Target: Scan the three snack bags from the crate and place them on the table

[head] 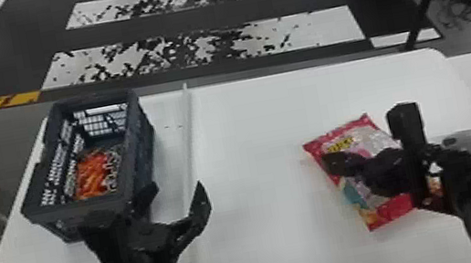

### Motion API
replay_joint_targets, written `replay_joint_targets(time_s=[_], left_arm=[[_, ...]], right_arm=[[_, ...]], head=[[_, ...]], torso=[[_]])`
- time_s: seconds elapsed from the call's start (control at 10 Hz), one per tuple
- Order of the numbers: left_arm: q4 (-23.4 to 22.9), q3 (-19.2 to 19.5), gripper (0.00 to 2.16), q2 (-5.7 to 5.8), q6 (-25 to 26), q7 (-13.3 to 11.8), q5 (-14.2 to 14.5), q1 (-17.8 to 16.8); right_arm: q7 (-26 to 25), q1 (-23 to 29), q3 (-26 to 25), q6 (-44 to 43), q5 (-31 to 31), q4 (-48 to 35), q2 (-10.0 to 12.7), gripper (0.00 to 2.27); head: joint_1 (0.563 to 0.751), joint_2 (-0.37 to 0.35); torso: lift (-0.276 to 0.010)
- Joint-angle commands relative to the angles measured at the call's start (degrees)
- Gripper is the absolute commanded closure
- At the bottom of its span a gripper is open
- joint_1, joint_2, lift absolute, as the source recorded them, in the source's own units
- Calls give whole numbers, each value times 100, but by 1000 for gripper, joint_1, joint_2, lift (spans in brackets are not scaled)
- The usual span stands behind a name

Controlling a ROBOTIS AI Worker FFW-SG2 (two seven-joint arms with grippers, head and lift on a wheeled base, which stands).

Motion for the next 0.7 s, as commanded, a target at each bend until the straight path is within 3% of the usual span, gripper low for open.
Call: replay_joint_targets(time_s=[0.0, 0.2, 0.6], left_arm=[[-5, 0, 73, 0, 0, 0, 0, 10], [-5, 0, 73, 0, 0, 0, 0, 10], [-31, 9, 73, 9, 0, 0, 0, 37]], right_arm=[[-1, 176, -207, 98, -250, -477, 0, 2253], [26, 264, -190, 168, -276, -671, 0, 2253], [35, -149, 417, -43, 102, 59, 9, 2253]], head=[[695, 42], [695, 42], [695, 72]], torso=[[-62], [-62], [-62]])
